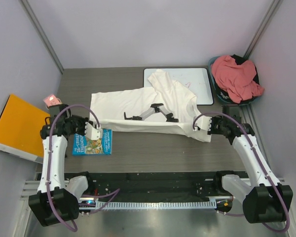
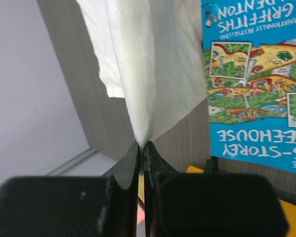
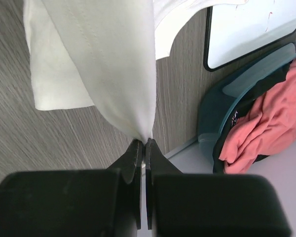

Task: Fold and stack the t-shirts
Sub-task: Flatten out the tshirt

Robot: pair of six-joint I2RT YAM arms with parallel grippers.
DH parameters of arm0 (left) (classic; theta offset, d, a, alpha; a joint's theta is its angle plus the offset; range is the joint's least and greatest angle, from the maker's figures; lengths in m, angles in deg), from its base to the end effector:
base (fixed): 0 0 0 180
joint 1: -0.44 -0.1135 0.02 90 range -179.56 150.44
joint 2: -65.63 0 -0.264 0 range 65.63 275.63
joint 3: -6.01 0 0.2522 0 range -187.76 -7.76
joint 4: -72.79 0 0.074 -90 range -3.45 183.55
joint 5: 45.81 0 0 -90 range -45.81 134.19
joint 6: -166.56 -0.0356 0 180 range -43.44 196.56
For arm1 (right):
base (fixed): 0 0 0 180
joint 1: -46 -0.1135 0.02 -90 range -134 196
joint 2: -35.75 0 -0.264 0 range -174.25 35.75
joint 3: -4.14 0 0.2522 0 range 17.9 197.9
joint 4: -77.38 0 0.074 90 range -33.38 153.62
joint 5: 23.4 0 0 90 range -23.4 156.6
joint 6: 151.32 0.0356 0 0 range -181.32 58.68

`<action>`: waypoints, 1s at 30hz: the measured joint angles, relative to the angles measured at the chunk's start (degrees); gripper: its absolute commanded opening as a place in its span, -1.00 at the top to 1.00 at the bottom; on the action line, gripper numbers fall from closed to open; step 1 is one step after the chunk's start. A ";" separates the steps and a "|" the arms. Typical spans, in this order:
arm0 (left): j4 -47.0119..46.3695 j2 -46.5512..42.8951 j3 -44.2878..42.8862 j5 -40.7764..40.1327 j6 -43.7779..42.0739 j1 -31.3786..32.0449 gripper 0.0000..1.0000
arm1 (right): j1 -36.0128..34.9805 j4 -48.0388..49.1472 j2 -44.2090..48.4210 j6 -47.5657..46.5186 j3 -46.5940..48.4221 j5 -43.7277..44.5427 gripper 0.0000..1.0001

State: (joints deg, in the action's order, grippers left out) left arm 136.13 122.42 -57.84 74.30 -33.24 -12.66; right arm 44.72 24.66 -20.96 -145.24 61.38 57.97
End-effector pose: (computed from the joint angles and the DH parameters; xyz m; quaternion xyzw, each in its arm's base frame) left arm 0.1831 0.0243 0.2782 0.7406 0.5579 0.1272 0.3522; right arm 0.1941 0.0097 0.2502 -0.6565 0.6779 -0.1599 0.2896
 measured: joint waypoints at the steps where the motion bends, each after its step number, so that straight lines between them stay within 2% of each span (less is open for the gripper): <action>1: 0.68 0.02 -1.44 0.63 0.22 0.00 1.00 | 0.00 0.31 0.00 0.26 0.02 0.00 0.98; 5: 6.12 -0.46 -5.44 2.21 -0.17 0.00 1.00 | 0.00 -3.50 -0.35 0.46 2.01 -0.50 0.97; 9: 18.21 -0.52 -8.11 1.44 -2.43 -0.04 1.00 | 0.02 -11.76 -2.67 -0.37 7.56 -2.12 0.98; 15: 23.80 -1.20 -5.64 -2.34 -3.56 -0.04 1.00 | 0.02 -24.13 -6.82 -4.35 10.40 -3.54 0.97; 17: 24.61 -2.14 -2.60 -4.02 -3.69 -0.04 1.00 | 0.00 -27.41 -8.15 -5.64 10.14 -3.48 0.58; 18: 25.29 -2.47 -1.03 -4.83 -3.74 -0.04 0.95 | 0.00 -28.48 -8.61 -6.21 9.79 -3.41 0.30; 19: 25.90 -2.56 0.11 -5.49 -3.82 -0.04 0.78 | 0.00 -29.42 -8.94 -6.58 9.44 -3.26 -0.24; 20: 26.36 -2.47 0.85 -6.08 -3.87 -0.04 0.28 | 0.00 -30.21 -9.14 -6.95 9.18 -2.91 -0.32; 22: 26.75 -2.08 1.18 -7.02 -4.66 -0.04 -0.37 | 0.00 -31.21 -9.38 -7.50 9.14 -1.84 -0.38; 23: 26.71 -1.86 1.14 -7.34 -4.59 -0.07 -0.82 | 0.00 -31.43 -9.51 -7.80 9.16 -1.46 -0.40; 25: 26.77 -1.36 1.11 -8.00 -4.72 -0.13 -0.94 | 0.00 -31.61 -9.88 -7.89 9.35 -0.98 -0.41; 27: 26.84 -0.79 0.92 -8.33 -4.48 -0.15 -0.97 | 0.00 -31.69 -10.88 -7.63 10.10 -0.87 -0.40; 30: 26.84 -0.07 0.04 -7.85 -4.50 -0.15 -0.98 | 0.00 -30.18 -13.73 -5.29 13.09 -1.33 -0.26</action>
State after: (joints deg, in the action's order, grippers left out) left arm 162.97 122.36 -57.80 66.45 -37.74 -12.81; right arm 44.72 -5.52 -34.69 -150.53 74.48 56.64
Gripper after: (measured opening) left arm 0.986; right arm 0.693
